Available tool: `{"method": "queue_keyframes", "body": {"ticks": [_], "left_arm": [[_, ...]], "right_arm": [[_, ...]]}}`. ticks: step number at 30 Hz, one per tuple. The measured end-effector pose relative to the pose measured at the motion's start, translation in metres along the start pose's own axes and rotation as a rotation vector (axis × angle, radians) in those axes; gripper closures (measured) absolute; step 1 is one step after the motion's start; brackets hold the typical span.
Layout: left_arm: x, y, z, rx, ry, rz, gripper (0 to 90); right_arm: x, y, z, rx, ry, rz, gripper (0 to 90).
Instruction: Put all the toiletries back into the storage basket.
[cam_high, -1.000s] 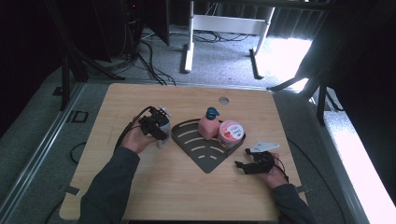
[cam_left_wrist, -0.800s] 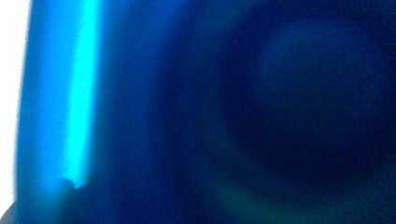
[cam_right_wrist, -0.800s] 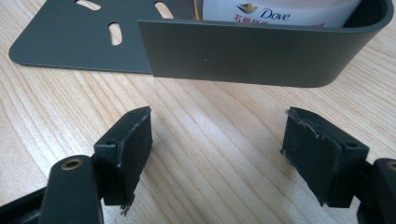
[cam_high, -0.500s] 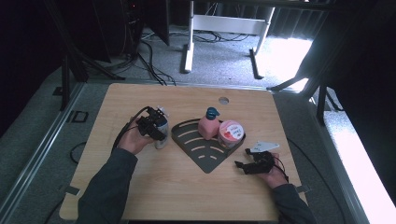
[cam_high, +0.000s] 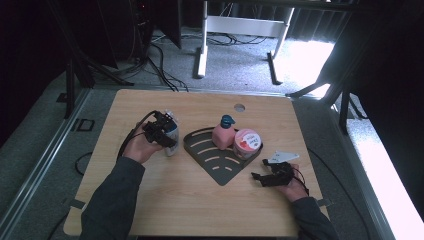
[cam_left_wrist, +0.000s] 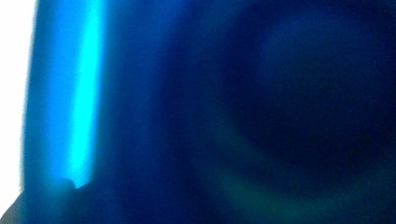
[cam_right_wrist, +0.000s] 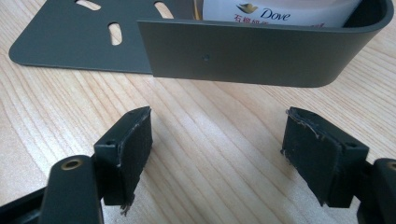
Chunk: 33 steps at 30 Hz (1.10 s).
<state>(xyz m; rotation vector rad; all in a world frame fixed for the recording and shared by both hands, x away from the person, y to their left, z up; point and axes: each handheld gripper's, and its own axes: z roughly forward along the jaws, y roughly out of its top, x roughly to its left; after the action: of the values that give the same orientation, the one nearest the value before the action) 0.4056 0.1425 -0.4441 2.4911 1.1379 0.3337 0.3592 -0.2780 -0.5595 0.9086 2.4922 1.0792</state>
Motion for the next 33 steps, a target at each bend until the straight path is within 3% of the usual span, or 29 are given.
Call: {"method": "queue_keyframes", "body": {"ticks": [18,33], "left_arm": [[-0.002,0.008,-0.012,-0.049,0.017,-0.003,55.4],[-0.008,0.018,-0.014,-0.059,0.005,0.017,55.3]], "right_arm": [[0.000,0.000,0.000,0.000,0.000,-0.001,23.9],[0.000,0.000,0.000,0.000,-0.001,-0.001,23.9]]}}
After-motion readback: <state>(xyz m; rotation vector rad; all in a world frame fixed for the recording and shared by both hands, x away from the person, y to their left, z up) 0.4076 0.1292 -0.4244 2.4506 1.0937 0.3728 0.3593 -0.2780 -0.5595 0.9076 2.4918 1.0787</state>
